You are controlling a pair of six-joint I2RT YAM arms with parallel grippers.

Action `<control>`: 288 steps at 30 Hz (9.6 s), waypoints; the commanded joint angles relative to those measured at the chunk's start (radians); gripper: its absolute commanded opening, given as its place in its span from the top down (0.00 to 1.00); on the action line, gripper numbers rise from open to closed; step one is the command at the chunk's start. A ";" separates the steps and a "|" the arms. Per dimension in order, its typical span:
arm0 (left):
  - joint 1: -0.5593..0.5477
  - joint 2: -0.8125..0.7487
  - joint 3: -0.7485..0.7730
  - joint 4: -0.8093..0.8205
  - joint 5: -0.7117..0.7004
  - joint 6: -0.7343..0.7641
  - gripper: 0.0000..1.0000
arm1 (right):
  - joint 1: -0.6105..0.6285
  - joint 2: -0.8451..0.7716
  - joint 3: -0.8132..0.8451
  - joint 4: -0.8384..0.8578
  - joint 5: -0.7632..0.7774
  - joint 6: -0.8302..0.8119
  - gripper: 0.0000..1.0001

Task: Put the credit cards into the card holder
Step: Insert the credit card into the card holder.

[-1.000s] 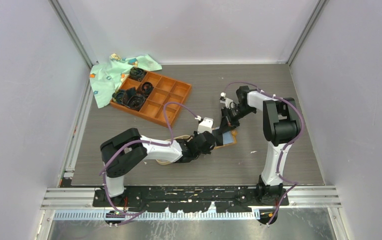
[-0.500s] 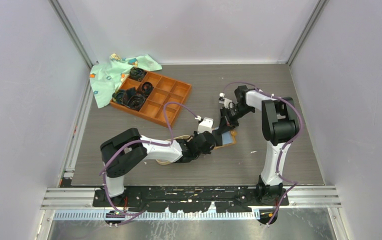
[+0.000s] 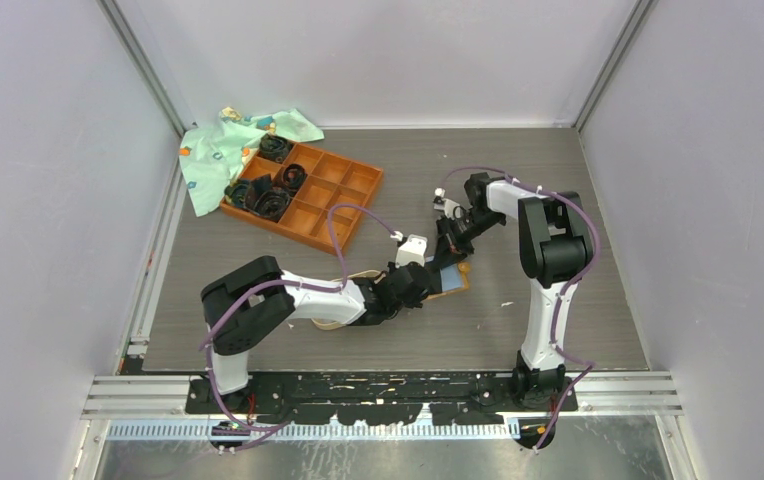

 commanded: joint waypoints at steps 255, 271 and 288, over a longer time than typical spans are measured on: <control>-0.021 0.157 0.386 -0.378 -0.005 -0.118 0.76 | 0.108 0.019 0.057 0.000 0.109 -0.063 0.71; -0.003 0.111 0.332 -0.356 -0.047 -0.127 0.76 | 0.108 -0.076 0.053 -0.005 0.153 -0.092 0.61; -0.003 -0.026 0.166 -0.068 0.074 0.039 0.73 | 0.089 -0.110 0.055 -0.048 0.096 -0.143 0.59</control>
